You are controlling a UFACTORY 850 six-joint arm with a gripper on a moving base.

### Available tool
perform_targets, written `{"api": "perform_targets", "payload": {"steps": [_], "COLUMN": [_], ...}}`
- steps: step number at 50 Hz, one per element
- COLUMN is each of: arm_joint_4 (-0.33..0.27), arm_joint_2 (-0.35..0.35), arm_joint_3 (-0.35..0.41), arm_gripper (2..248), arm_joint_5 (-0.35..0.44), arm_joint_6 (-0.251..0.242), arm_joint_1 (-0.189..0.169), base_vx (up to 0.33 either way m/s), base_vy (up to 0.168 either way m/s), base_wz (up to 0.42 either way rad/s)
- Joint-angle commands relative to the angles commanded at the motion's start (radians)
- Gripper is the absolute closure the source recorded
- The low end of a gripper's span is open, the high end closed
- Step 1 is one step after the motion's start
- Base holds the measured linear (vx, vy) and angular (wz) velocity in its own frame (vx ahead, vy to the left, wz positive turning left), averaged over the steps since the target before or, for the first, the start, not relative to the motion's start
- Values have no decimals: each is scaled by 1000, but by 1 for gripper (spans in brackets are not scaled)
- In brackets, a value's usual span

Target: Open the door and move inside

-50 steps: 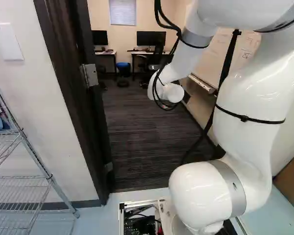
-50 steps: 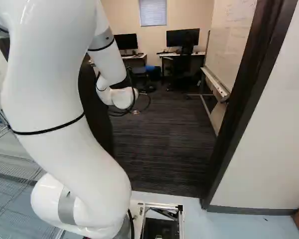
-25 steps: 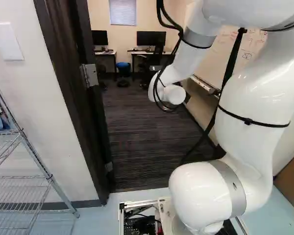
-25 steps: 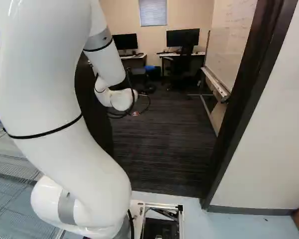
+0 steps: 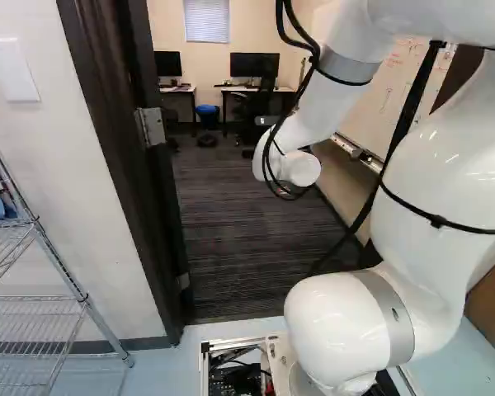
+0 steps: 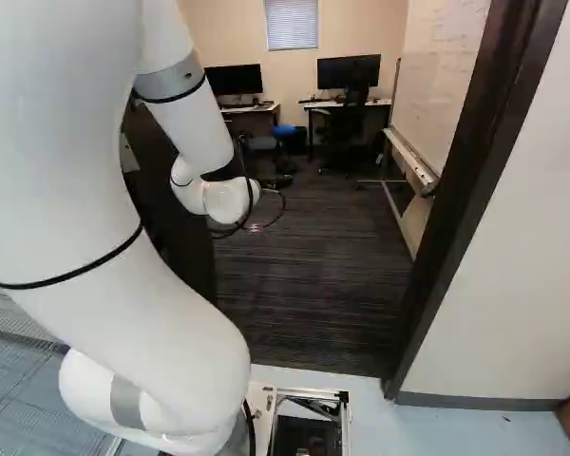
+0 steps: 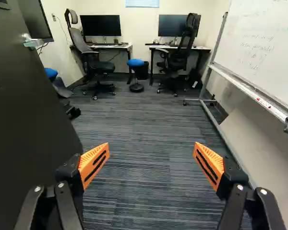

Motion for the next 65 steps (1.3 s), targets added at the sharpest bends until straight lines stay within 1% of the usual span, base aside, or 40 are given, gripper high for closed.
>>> {"api": "perform_targets", "payload": {"steps": [22,35,49,65], "arm_joint_4": [7,10,12,14], "arm_joint_2": [126,188,238,274], "arm_joint_3": [160,239,303,348], "arm_gripper": [3,3,3,3], "arm_joint_5": [12,17,22,25], "arm_joint_6": [0,0,0,0], "arm_joint_1": [-5,-8,-10,-11], "base_vx": [0,0,0,0], "base_vy": [0,0,0,0], "base_wz": [0,0,0,0]}}
